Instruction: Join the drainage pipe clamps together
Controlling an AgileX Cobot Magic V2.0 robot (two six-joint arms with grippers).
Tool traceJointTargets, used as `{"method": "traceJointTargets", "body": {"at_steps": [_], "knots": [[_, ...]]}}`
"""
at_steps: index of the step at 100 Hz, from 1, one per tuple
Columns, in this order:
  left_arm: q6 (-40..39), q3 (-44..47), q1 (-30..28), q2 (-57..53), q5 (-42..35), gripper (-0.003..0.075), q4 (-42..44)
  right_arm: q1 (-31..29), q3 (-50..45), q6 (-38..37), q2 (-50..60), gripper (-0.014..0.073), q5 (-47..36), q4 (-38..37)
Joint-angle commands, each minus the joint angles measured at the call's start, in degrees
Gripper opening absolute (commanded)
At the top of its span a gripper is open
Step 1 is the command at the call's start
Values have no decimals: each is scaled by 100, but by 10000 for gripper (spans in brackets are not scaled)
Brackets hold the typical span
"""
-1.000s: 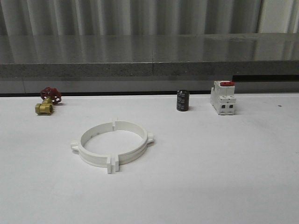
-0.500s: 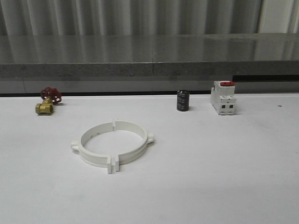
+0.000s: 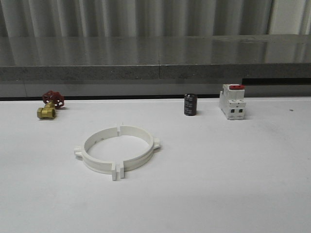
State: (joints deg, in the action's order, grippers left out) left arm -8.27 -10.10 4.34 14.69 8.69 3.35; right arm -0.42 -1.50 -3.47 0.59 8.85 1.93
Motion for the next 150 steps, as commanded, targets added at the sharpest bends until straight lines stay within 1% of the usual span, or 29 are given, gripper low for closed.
{"method": "traceJointTargets", "body": {"at_steps": [1, 11, 37, 43, 48, 150], "knots": [[85, 155, -16, -251, -592, -21, -192, -17, 92, 79, 107, -67, -503, -49], [292, 542, -16, -636, -592, -21, -366, -17, 92, 79, 107, -67, -503, -49], [292, 1175, -16, -1679, -592, -21, -292, -17, 92, 79, 107, -67, -503, -49], [292, 1263, -16, -1617, -767, -21, -279, -17, 92, 79, 107, -67, -503, -49], [292, 1263, -16, -1628, -675, -21, -279, -17, 92, 79, 107, -67, -503, -49], [292, 1263, -16, -1629, -720, -21, -267, -17, 92, 79, 107, -67, -503, -49]]}}
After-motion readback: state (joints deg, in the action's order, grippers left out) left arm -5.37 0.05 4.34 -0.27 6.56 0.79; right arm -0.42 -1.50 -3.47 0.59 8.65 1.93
